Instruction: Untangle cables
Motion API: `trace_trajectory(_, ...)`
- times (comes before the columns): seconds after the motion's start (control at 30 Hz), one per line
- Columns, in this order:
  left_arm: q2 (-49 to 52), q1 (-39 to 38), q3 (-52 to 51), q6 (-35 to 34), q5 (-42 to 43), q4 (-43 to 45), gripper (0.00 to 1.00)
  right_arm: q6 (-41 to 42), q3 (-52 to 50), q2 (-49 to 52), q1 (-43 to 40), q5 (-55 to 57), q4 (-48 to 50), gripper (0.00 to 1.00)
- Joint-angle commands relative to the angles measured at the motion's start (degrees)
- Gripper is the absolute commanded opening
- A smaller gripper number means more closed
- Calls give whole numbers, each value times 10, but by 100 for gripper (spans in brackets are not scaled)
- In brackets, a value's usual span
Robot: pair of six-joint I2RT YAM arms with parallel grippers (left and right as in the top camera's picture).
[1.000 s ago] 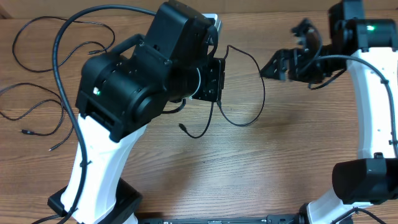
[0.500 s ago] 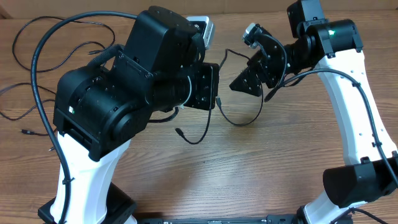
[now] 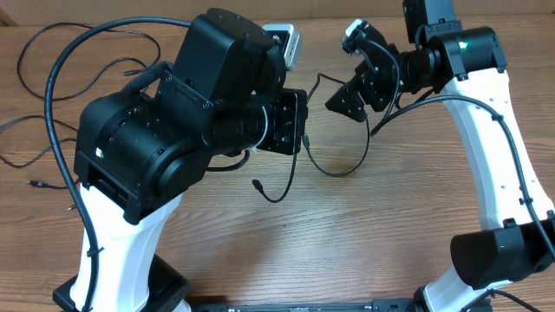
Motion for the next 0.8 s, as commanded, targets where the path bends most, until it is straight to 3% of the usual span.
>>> trace_trajectory(0.0, -13, -1, 0, -5, 16, -1, 4, 8, 2, -5, 0, -24, 24, 100)
trace_trajectory(0.13, -13, -1, 0, -5, 27, -1, 4, 8, 1, -2, 0, -44, 33, 98)
trace_trajectory(0.27, -13, -1, 0, -5, 26, -1, 4, 10, 1, 1, 0, -54, 26, 74)
trace_trajectory(0.3, -13, -1, 1, -5, 26, -1, 4, 10, 1, 1, 0, -55, 24, 56)
trace_trajectory(0.4, -13, -1, 0, -5, 25, -1, 4, 28, 1, 1, 0, -55, 23, 32)
trace_trajectory(0.47, -13, -1, 0, -5, 20, -1, 4, 52, 1, 1, 0, -55, 22, 5)
trace_trajectory(0.77, -13, 0, 0, 13, -147, -1, 4, 267, 1, 1, 0, -184, -38, 4)
